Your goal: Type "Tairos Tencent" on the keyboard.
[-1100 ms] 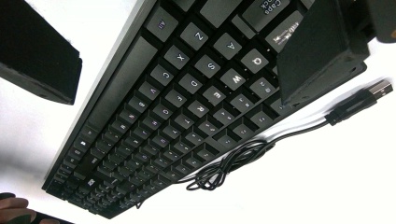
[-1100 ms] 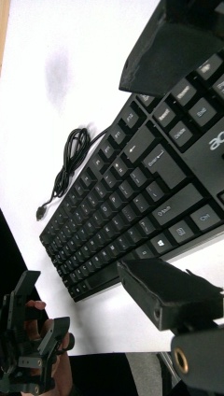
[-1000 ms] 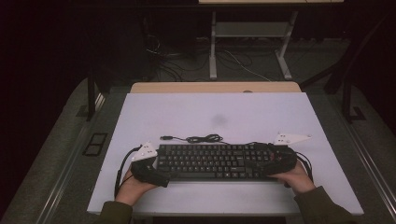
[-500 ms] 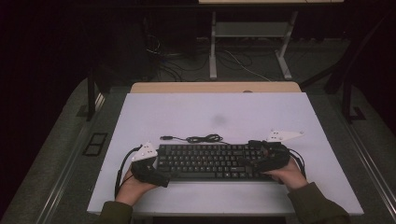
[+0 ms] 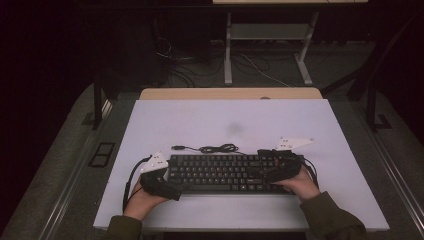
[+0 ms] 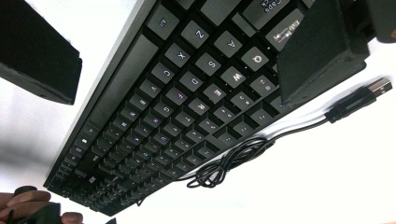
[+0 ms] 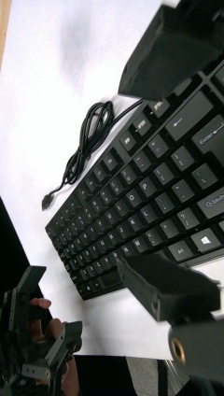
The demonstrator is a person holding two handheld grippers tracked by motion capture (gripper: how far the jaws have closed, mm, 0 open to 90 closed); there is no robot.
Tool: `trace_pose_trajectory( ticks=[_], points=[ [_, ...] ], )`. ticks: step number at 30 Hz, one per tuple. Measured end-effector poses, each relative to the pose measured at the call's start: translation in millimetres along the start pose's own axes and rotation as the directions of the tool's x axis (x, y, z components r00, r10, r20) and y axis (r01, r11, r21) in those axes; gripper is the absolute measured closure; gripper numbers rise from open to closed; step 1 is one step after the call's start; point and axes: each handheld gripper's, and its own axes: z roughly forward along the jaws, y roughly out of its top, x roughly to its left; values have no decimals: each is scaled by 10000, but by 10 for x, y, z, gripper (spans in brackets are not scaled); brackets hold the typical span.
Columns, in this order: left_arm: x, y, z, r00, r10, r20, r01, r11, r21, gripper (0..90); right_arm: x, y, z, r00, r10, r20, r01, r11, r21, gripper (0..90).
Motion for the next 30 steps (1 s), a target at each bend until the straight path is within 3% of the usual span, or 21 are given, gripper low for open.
trace_pose_trajectory(
  ticks=[6,7,15,30],
  points=[
    [3,1,-2,10000,-7,-4,7,10000,-9,0,8,19,71,9999,-121,-101,122,9999,101,159],
    [4,0,-4,10000,-21,-16,21,10000,-25,0,15,28,91,9997,-192,-180,195,9997,164,207],
    [3,-2,-3,10000,30,-11,-30,10000,5,0,39,22,122,9986,-342,-408,355,9988,327,324],
    [3,-4,-6,10000,33,-32,-33,10000,10,0,76,-15,176,9942,-840,-665,914,9889,1171,727]
  ],
)
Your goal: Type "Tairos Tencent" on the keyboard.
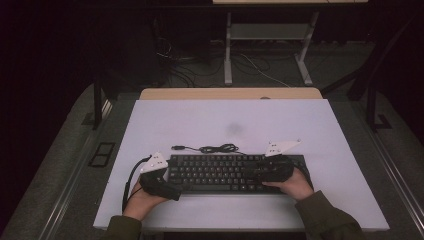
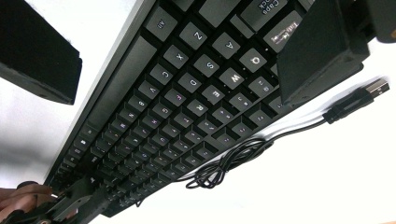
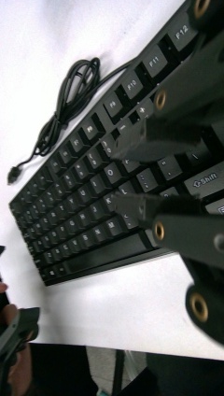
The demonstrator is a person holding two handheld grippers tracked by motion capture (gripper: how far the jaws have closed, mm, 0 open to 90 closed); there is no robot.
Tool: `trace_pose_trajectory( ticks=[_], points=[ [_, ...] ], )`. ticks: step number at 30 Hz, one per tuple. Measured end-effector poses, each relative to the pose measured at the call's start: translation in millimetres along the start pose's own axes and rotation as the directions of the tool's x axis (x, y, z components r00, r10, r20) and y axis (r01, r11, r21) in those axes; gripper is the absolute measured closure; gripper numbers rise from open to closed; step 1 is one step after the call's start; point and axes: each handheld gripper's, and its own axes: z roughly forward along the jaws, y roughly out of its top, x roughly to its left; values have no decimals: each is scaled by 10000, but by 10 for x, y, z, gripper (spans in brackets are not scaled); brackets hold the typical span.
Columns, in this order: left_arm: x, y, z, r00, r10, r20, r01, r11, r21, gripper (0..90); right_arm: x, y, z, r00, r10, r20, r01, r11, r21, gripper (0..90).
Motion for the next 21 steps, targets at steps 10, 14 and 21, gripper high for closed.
trace_pose_trajectory(
  ticks=[10,14,21],
  points=[
    [0,0,-2,10000,19,-6,-19,10000,10,0,8,-29,19,9995,-208,-219,218,9986,473,892],
    [1,1,-4,10000,-4,-17,4,10000,-3,0,13,-47,35,9990,-357,-254,374,9968,709,893],
    [2,1,-7,10000,0,-16,0,10000,-13,0,29,-80,74,9986,-489,-202,509,9926,1104,894]
  ],
)
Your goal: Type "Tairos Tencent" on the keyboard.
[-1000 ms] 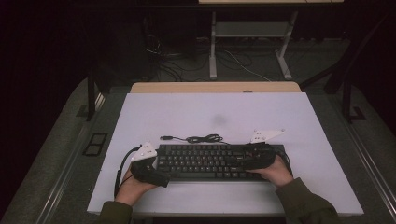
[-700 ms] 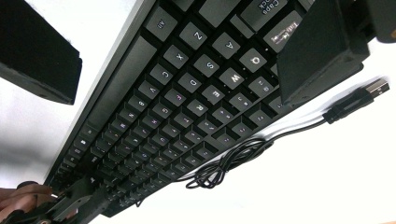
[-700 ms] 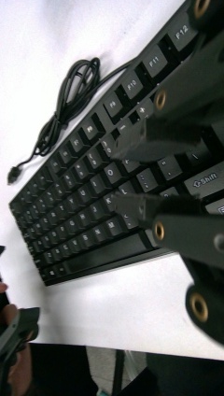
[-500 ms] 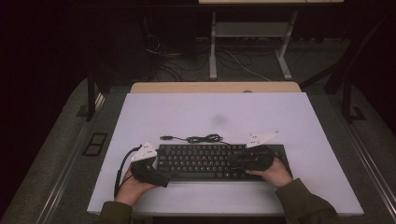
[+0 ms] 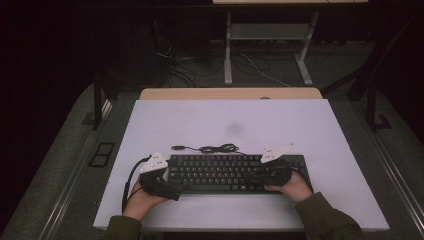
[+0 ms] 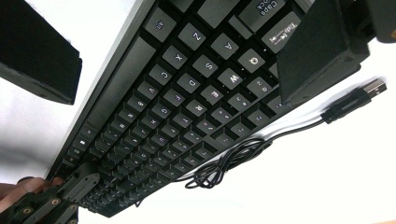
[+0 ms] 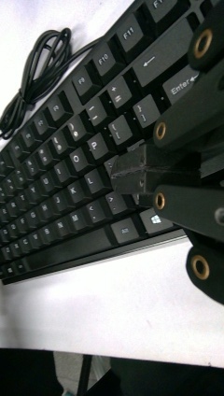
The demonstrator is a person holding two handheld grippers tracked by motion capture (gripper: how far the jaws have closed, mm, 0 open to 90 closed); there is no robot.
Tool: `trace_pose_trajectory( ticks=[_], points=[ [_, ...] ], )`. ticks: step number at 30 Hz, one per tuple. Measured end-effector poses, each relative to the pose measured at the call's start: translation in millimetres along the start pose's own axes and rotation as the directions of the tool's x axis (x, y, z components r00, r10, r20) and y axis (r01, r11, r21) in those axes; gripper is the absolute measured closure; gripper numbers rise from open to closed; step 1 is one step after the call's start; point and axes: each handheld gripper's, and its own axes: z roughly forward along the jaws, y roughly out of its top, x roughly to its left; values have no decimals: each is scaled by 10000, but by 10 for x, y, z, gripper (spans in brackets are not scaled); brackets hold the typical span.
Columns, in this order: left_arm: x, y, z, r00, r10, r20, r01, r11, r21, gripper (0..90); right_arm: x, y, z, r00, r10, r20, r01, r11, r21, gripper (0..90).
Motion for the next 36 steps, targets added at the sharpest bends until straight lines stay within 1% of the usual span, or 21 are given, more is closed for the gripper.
trace_pose_trajectory(
  ticks=[7,18,21,26,36],
  points=[
    [0,1,-3,10000,4,-5,-4,10000,8,0,1,-24,12,9998,-155,90,152,9996,254,894],
    [0,0,0,10000,9,-16,-9,10000,19,0,3,-48,7,9997,-195,163,189,9991,370,894],
    [-1,0,0,10000,7,-24,-7,10000,23,0,4,-58,14,9994,-286,181,276,9983,508,894],
    [4,4,4,10000,-20,-55,20,10000,14,0,-5,-69,11,9997,-236,105,231,9986,471,894],
    [6,46,50,9999,97,-68,-97,9999,46,0,-9,-72,11,9997,-243,82,239,9987,455,894]
  ],
)
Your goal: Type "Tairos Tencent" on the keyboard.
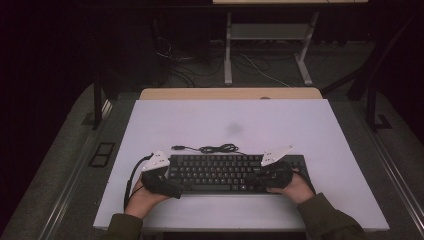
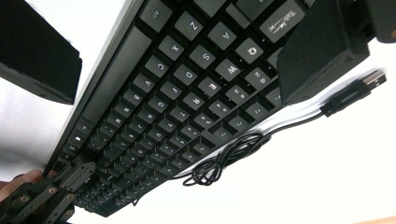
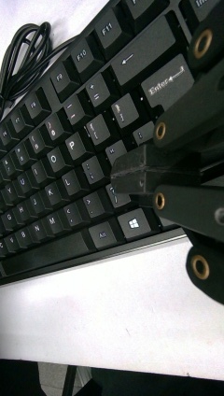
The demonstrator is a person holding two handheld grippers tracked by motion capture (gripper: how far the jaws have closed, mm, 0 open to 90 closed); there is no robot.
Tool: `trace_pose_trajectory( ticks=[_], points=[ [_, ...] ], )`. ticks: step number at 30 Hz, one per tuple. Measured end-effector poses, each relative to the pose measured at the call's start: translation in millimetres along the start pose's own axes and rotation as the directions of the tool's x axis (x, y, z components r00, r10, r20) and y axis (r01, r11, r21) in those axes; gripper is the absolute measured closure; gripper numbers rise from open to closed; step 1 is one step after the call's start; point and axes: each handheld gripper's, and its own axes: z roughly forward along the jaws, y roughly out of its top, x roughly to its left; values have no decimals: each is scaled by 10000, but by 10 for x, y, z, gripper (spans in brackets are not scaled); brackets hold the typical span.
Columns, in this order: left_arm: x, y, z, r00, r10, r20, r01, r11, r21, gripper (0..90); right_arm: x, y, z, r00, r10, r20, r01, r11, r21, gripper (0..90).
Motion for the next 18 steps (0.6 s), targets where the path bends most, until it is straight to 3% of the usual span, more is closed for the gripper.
trace_pose_trajectory(
  ticks=[18],
  points=[
    [23,124,158,9999,42,106,-42,10000,1,16,4,-2,0,10000,-19,36,19,10000,-10,894]
  ],
)
